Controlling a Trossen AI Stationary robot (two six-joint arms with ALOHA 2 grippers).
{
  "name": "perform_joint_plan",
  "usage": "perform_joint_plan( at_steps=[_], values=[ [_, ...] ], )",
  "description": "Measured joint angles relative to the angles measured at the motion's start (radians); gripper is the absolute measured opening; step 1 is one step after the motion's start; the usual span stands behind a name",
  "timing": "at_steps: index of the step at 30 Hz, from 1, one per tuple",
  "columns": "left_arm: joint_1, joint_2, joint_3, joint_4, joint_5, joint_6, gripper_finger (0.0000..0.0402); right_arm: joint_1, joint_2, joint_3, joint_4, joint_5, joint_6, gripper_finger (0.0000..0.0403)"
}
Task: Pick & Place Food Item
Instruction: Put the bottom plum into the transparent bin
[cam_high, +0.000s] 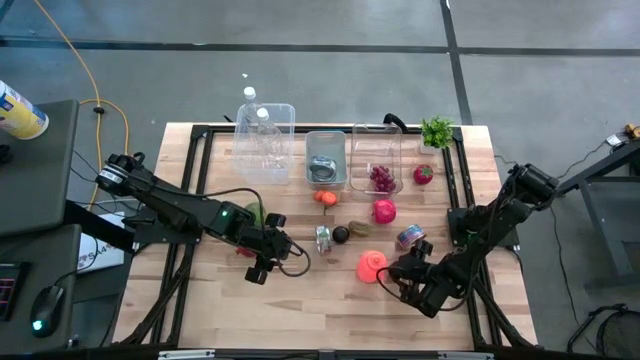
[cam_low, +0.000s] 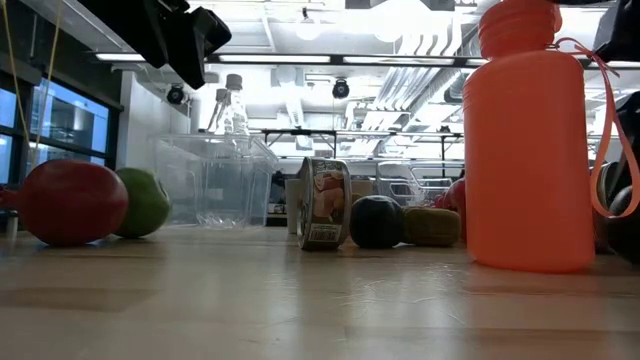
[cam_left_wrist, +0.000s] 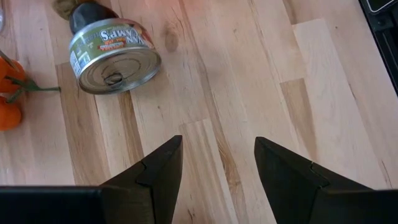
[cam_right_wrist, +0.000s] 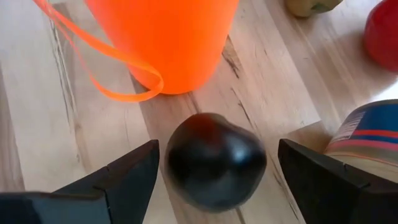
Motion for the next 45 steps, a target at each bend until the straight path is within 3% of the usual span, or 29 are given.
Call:
perform_joint_plan(
  at_steps=[10, 23, 30, 38, 45],
  values=[
    [0.000, 0.000, 0.000, 0.000, 0.000, -0.003, 0.0191, -0.021, 0.076, 0.000, 0.016, -0.033, -0.020, 0.0297],
    [0.000, 0.000, 0.000, 0.000, 0.000, -0.003, 0.0191, -0.040, 0.117, 0.000, 0.077, 0.011, -0.140, 0.0268],
    [0.000, 0.000, 0.000, 0.000, 0.000, -0.003, 0.0191, -0.039, 0.112, 0.002, 0.067, -0.023, -0.115, 0.0225],
    [0.000, 0.000, 0.000, 0.000, 0.000, -0.002, 0.0191, -0.039, 0.025, 0.035, -0.060, -0.115, -0.086, 0.0212],
    [0.000, 0.000, 0.000, 0.000, 0.000, -0.002, 0.0191, -0.036, -0.086, 0.107, -0.338, -0.120, -0.029, 0.0211]
  ],
)
